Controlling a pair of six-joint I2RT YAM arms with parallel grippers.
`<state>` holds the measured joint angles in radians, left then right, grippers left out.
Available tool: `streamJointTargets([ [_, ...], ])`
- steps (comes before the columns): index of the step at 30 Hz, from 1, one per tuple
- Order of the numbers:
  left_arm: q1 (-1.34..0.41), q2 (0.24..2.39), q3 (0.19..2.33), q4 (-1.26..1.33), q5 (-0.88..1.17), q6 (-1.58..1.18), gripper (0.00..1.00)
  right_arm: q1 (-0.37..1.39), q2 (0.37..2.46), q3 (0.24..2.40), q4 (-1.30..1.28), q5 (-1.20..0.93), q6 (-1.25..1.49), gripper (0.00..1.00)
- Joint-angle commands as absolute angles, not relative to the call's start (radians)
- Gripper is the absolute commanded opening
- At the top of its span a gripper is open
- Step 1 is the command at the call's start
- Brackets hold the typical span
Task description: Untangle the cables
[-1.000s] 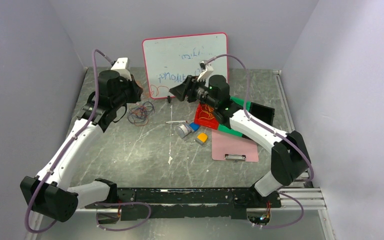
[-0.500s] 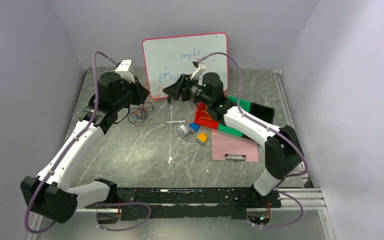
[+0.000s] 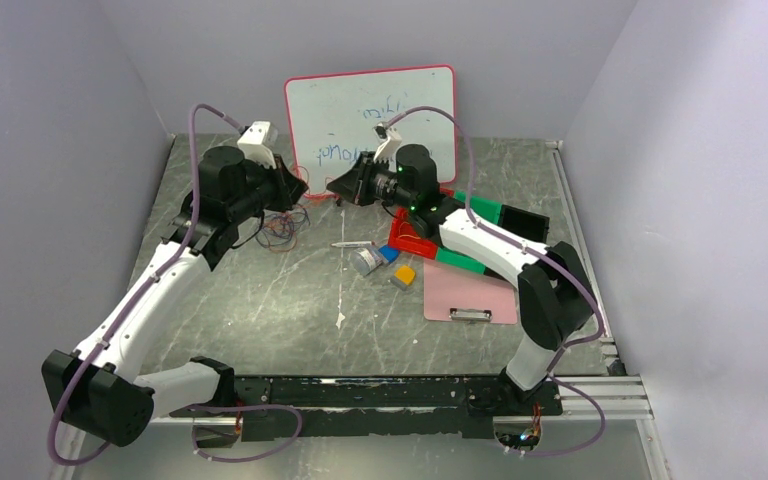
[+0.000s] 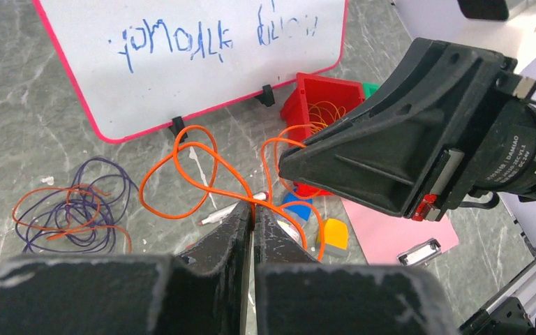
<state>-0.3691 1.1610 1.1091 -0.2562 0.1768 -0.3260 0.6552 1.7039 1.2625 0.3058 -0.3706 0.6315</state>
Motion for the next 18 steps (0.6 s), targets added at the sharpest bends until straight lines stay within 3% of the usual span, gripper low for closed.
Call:
streamJointTargets([
  [1,-0.376,1.145,1.091,-0.196,0.244,-0.303,0.07,0.660,1.658,1.271,0.304,-0.333,0.607,0.07],
  [4,-0.377,1.153,1.076,-0.175,0.274,-0.306,0.11,0.659,1.610,1.263,0.277,-0.263,0.563,0.00],
  [10,-0.377,1.158,1.045,-0.129,0.312,-0.320,0.42,0.651,1.503,1.252,0.193,-0.078,0.470,0.00],
  [18,-0.377,1.172,1.048,-0.128,0.301,-0.318,0.52,0.617,1.379,1.221,0.109,0.106,0.360,0.00],
])
